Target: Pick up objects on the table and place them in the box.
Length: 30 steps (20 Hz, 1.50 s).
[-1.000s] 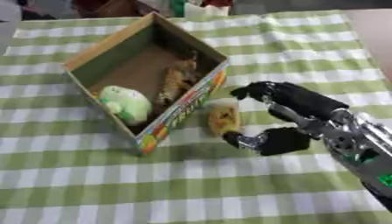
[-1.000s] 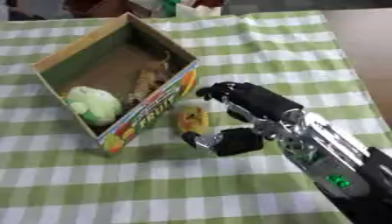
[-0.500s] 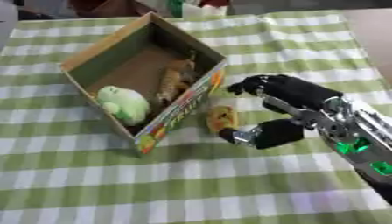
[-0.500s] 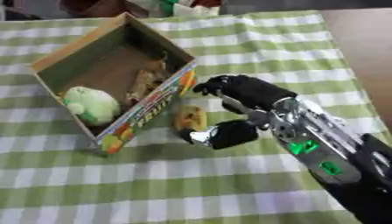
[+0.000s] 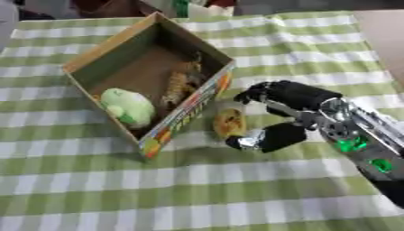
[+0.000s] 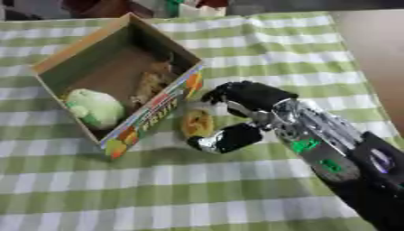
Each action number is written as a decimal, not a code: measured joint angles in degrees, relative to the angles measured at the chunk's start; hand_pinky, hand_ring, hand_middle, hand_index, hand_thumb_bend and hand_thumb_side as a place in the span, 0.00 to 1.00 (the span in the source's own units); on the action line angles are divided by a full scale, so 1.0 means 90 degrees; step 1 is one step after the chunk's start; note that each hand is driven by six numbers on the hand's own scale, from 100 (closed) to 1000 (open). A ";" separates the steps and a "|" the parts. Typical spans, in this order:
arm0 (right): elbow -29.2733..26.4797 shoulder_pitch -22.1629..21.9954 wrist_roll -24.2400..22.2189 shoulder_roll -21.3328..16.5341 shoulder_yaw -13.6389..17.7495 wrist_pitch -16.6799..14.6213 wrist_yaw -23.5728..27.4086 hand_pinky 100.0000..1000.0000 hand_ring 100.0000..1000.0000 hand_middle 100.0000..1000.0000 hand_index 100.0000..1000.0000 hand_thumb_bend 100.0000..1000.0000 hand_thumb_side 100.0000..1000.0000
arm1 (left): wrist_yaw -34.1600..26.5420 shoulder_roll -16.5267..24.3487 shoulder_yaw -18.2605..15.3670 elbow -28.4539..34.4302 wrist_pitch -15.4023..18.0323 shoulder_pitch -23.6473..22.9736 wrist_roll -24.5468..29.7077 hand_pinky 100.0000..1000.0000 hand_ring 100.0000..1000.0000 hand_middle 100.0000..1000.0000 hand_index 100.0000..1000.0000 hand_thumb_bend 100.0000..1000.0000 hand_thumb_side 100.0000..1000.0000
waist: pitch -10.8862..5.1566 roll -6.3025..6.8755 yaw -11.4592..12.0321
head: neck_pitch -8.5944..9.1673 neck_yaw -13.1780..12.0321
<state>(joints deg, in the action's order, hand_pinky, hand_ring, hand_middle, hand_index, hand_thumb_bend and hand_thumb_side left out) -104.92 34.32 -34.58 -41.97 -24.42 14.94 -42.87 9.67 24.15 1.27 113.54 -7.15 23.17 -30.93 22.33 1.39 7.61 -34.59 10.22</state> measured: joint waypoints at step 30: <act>0.0688 0.0183 0.2452 0.0430 -0.0387 0.0344 -0.0040 0.62 0.53 0.35 0.48 0.00 0.04 | -0.0005 -0.0051 0.0002 0.0000 -0.0029 -0.0048 0.0036 0.51 0.58 0.61 0.80 0.00 1.00 | 0.0023 0.0027 0.0021 | 0.0052 0.0026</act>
<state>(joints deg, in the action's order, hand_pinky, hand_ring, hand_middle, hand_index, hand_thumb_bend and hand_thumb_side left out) -98.72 35.97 -12.50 -38.10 -27.91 18.04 -43.23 9.62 23.69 1.29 113.54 -7.41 22.73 -30.60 22.54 1.63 7.81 -34.12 10.46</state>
